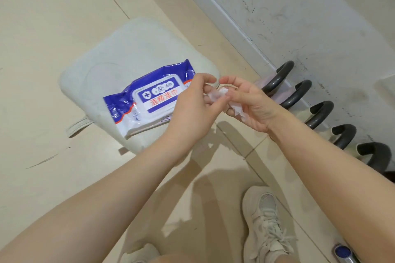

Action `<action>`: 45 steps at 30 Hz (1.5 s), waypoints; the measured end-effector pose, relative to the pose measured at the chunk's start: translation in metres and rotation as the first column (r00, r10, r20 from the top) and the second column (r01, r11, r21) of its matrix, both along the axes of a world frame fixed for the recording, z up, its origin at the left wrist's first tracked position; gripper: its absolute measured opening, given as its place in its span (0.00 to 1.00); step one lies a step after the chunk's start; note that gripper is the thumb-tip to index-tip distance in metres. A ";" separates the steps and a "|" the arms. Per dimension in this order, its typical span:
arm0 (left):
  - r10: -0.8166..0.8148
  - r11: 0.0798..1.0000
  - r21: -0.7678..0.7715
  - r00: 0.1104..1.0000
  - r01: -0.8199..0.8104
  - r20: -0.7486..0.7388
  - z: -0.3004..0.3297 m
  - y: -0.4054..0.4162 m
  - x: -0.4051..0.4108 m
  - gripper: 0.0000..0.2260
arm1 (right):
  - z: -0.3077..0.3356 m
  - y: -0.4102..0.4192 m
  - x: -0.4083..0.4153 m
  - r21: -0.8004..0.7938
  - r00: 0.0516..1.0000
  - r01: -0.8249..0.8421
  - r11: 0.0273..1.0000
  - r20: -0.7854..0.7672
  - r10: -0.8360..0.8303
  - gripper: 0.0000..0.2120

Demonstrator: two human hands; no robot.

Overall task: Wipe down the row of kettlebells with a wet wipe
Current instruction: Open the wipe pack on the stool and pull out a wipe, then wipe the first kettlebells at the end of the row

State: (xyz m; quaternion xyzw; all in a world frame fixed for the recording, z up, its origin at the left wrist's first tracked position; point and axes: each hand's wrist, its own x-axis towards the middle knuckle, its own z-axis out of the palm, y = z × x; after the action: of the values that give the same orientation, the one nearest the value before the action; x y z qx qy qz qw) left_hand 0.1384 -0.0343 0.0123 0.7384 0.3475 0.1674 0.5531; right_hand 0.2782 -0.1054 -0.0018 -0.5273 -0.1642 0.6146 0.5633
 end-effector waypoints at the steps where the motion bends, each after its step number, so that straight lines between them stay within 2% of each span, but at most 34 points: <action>1: 0.016 1.000 -0.014 1.000 -0.016 -0.015 -0.001 0.001 0.010 0.09 | -0.002 -0.003 0.010 0.002 1.000 -0.026 1.000 0.015 0.026 0.17; 3: 0.034 0.995 -0.087 0.998 -0.039 -0.054 -0.006 0.002 0.028 0.04 | -0.006 -0.011 0.030 -0.007 0.994 -0.073 0.997 0.087 0.073 0.14; 6: 0.035 0.968 -0.244 0.996 -0.053 -0.077 -0.010 0.004 0.054 0.04 | -0.015 -0.021 0.061 -0.078 0.925 -0.232 0.970 0.291 0.245 0.06; 9: -0.028 0.955 -0.296 0.997 0.004 -0.076 -0.015 0.002 0.086 0.05 | -0.027 -0.027 0.090 -0.199 0.825 -0.328 0.924 0.417 0.382 0.15; 12: -0.087 0.933 -0.355 0.993 0.055 -0.075 -0.027 -0.001 0.121 0.05 | -0.036 -0.032 0.117 -0.102 0.831 -0.229 0.968 0.498 0.249 0.12; 16: -0.153 0.900 -0.419 0.987 0.119 -0.049 -0.034 -0.013 0.152 0.08 | -0.033 -0.046 0.142 -0.063 0.900 -0.130 0.989 0.412 0.145 0.10; 19: -0.064 0.952 -0.306 0.990 0.022 -0.125 -0.037 -0.022 0.173 0.07 | -0.036 -0.058 0.151 -0.106 0.941 0.012 0.994 0.337 0.024 0.12; 21: -0.070 0.971 -0.238 0.979 0.023 -0.190 -0.039 -0.027 0.187 0.04 | -0.034 -0.065 0.155 -0.171 0.943 0.113 0.979 0.330 -0.051 0.12; 23: -0.147 0.983 -0.153 0.938 0.103 -0.313 -0.039 -0.029 0.198 0.08 | -0.031 -0.072 0.159 -0.261 0.923 0.246 0.934 0.357 -0.143 0.13; 26: -0.245 0.965 -0.047 0.829 0.258 -0.503 -0.037 -0.024 0.210 0.15 | -0.029 -0.079 0.167 -0.359 0.853 0.478 0.802 0.408 -0.326 0.10; 28: -0.280 0.944 -0.011 0.789 0.328 -0.547 -0.038 -0.021 0.219 0.15 | -0.036 -0.082 0.175 -0.367 0.806 0.573 0.733 0.413 -0.424 0.06; 31: -0.321 0.929 -0.021 0.773 0.370 -0.547 -0.045 -0.026 0.236 0.16 | -0.046 -0.082 0.178 -0.370 0.748 0.660 0.654 0.411 -0.522 0.09; 34: -0.332 0.935 -0.067 0.790 0.349 -0.516 -0.057 -0.035 0.253 0.17 | -0.056 -0.077 0.173 -0.384 0.735 0.678 0.627 0.363 -0.572 0.07; 36: -0.313 0.946 -0.077 0.826 0.315 -0.469 -0.068 -0.034 0.261 0.16 | -0.060 -0.069 0.170 -0.377 0.735 0.667 0.643 0.185 -0.653 0.07; 38: -0.277 0.961 -0.129 0.874 0.246 -0.399 -0.079 -0.028 0.261 0.15 | -0.066 -0.064 0.168 -0.326 0.622 0.720 0.612 -0.086 -0.778 0.12; 39: -0.255 0.963 -0.180 0.897 0.201 -0.361 -0.083 -0.024 0.261 0.15 | -0.072 -0.063 0.167 -0.313 0.571 0.747 0.587 -0.151 -0.807 0.14; 40: -0.232 0.958 -0.241 0.916 0.157 -0.328 -0.087 -0.021 0.261 0.14 | -0.078 -0.062 0.166 -0.304 0.552 0.765 0.568 -0.144 -0.821 0.15; 43: -0.193 0.929 -0.360 0.940 0.082 -0.282 -0.095 -0.018 0.263 0.11 | -0.090 -0.055 0.158 -0.279 0.655 0.732 0.622 0.036 -0.754 0.20; 45: -0.197 0.922 -0.378 0.940 0.080 -0.280 -0.097 -0.017 0.267 0.11 | -0.095 -0.048 0.151 -0.284 0.708 0.693 0.663 0.098 -0.699 0.15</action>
State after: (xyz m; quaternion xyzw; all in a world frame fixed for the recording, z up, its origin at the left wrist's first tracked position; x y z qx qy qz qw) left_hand 0.4054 -0.0516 -0.0848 0.6643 0.4017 -0.0583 0.6277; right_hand 0.4287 -0.1531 -0.0971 -0.6230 0.1504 0.3755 0.6696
